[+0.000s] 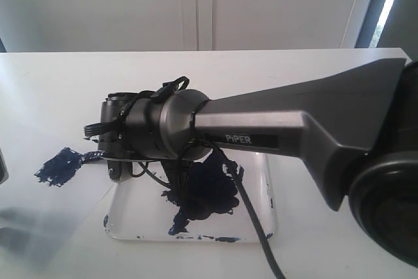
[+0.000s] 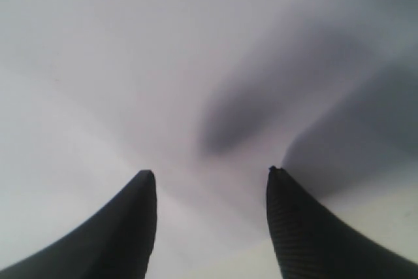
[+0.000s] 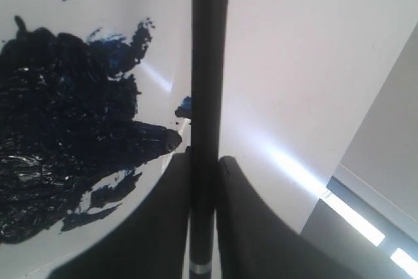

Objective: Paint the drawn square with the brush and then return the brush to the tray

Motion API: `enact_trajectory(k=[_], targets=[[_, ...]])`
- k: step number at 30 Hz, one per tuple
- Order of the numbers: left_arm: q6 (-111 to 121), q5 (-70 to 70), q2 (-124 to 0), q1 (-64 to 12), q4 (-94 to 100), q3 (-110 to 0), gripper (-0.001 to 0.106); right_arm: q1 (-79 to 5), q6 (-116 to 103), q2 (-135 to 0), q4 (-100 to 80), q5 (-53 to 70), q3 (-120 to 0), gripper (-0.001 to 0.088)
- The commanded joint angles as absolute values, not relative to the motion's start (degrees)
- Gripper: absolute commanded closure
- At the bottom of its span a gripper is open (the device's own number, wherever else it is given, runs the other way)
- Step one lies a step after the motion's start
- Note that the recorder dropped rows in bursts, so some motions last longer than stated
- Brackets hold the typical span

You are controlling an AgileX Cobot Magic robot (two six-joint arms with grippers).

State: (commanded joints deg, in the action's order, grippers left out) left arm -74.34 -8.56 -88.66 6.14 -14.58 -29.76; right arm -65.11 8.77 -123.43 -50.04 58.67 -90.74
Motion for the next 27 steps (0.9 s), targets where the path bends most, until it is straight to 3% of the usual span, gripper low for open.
enact_trajectory(k=[27], targets=[[-74.22,-8.56,-88.66,6.14,-14.71,-29.76,0.049,-65.0,7.43,-121.51,-47.09,56.08,-90.74,0.0868]])
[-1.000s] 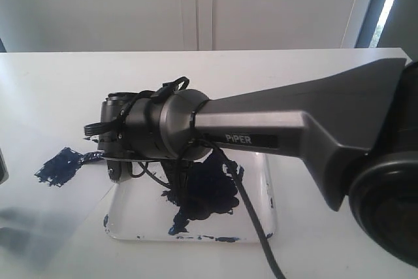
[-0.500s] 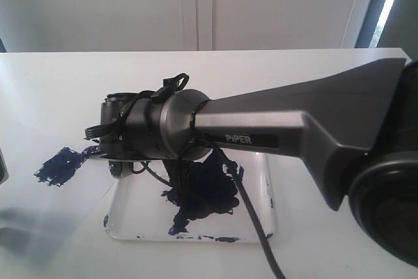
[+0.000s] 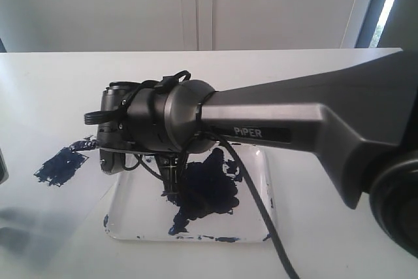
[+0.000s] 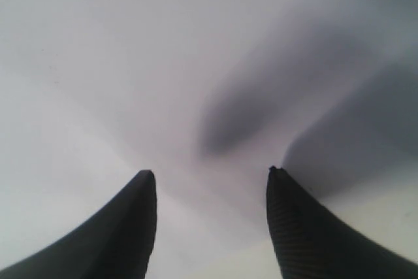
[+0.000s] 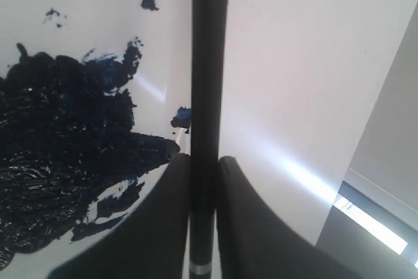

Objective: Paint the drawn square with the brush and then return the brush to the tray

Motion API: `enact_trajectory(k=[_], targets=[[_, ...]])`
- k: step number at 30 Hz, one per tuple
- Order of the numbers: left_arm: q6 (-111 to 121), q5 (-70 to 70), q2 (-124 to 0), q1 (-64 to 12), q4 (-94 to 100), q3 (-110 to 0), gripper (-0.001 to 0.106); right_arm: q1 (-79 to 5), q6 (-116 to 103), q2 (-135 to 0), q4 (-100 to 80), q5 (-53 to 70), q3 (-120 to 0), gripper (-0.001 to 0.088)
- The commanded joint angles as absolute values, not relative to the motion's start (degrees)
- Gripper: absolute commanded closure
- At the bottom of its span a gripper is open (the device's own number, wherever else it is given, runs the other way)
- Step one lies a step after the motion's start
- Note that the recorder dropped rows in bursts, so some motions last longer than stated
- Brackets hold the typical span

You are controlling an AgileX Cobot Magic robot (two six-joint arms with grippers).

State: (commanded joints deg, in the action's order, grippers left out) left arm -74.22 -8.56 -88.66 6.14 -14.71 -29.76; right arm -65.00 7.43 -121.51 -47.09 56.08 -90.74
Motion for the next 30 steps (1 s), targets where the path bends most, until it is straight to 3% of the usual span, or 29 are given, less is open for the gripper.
enact_trajectory(k=[30], targets=[[-74.11,-8.56,-88.66,6.14,-14.71,-29.76,0.049,-64.51,7.66,-123.83,-47.66,58.08,-90.74,0.0868]])
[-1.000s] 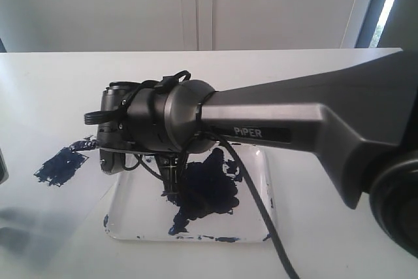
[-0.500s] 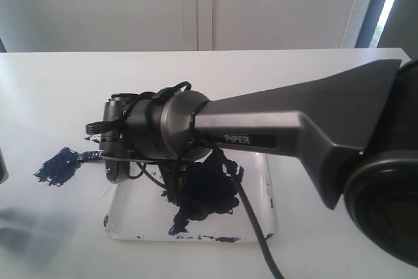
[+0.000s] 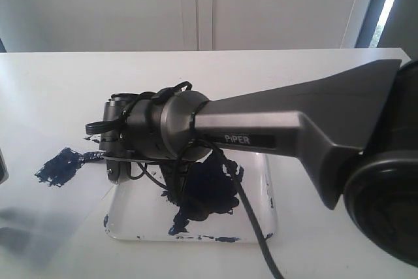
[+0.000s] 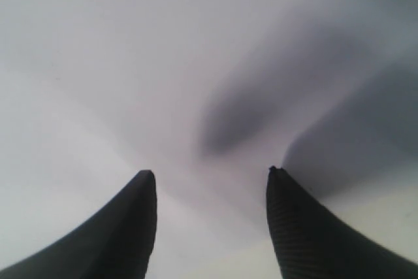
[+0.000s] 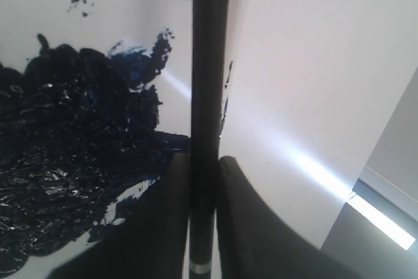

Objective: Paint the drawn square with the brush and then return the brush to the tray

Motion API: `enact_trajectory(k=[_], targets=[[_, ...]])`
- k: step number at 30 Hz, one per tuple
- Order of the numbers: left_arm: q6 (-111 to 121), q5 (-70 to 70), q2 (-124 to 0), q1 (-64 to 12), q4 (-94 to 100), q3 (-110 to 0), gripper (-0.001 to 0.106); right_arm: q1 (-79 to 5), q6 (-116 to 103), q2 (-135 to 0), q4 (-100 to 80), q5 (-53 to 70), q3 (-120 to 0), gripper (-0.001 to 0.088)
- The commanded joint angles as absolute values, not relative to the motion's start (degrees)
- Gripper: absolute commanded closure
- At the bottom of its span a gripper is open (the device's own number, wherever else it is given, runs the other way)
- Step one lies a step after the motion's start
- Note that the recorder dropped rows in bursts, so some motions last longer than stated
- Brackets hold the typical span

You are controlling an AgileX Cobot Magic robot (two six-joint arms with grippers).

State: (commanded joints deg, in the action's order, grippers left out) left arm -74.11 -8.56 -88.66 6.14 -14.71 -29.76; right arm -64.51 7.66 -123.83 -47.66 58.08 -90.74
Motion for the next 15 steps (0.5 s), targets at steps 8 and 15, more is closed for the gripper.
enact_trajectory(k=[8,15], targets=[[-74.11,-8.56,-88.66,6.14,-14.71,-29.76,0.049,-64.62,7.26,-120.0,-48.05,57.66,-90.74,0.0868],[-73.26,-8.56,-88.66,6.14,-14.71,-29.76,0.049,-64.62,5.39,-115.37,-47.65,57.86,-90.74,0.0868]])
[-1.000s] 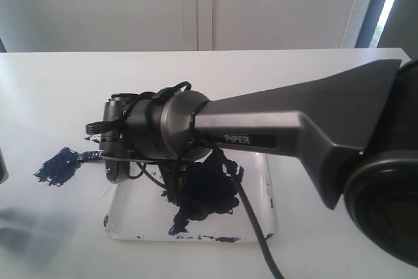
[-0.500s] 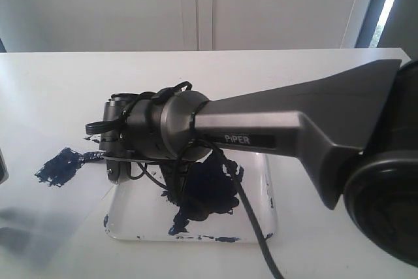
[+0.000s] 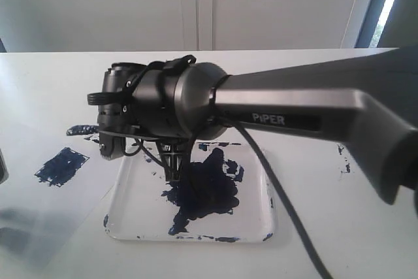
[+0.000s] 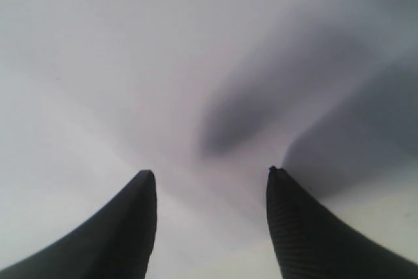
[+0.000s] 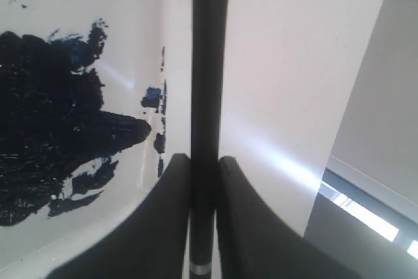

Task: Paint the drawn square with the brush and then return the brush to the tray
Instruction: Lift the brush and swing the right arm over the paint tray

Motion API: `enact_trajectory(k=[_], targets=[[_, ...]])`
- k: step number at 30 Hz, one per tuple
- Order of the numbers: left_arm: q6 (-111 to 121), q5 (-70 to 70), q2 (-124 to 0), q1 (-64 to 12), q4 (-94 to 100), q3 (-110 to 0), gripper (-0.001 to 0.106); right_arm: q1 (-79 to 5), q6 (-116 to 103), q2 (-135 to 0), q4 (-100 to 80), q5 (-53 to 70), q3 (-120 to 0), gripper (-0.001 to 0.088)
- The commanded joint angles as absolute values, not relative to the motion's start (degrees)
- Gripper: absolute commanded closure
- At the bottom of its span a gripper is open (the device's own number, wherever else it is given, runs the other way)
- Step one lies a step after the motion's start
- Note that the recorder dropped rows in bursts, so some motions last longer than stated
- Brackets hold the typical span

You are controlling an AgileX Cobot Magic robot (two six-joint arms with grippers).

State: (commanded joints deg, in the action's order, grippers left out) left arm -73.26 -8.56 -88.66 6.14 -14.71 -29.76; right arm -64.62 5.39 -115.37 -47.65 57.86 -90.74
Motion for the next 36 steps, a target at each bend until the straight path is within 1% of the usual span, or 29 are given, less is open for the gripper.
enact_trajectory(k=[5,9,18,26,28,30,32,36], targets=[[-71.15,-8.4,-88.66,6.14,-14.93,-29.76,0.049,-64.62,4.07,-111.29,-42.0,59.74,-90.74,0.0868],[-68.13,-5.59,-88.11,6.14,-14.93,-29.76,0.049,-64.62,4.07,-107.61,-36.4,60.08,-90.74,0.0868],[-67.14,-3.56,-82.8,6.14,-15.06,-29.76,0.049,-64.52,3.82,-100.57,-32.73,62.26,-90.6,0.0868],[-55.37,-3.44,-78.97,6.14,-15.06,-29.76,0.049,-63.9,3.94,-97.17,-29.94,65.84,-89.15,0.0868],[-52.56,-3.44,-77.59,6.14,-15.06,-29.76,0.053,-63.9,3.94,-96.42,-29.79,65.95,-87.65,0.0868],[-50.5,-3.44,-76.02,6.14,-15.06,-29.76,0.061,-63.9,3.94,-95.46,-29.79,65.95,-85.72,0.0868],[-49.58,-4.5,-74.1,6.02,-15.06,-29.76,0.071,-63.9,3.83,-94.1,-28.95,64.7,-82.92,0.0868],[-49.2,-6.49,-70.44,5.92,-15.06,-29.76,0.089,-63.78,3.58,-90.98,-26.02,60.62,-76.57,0.0868]])
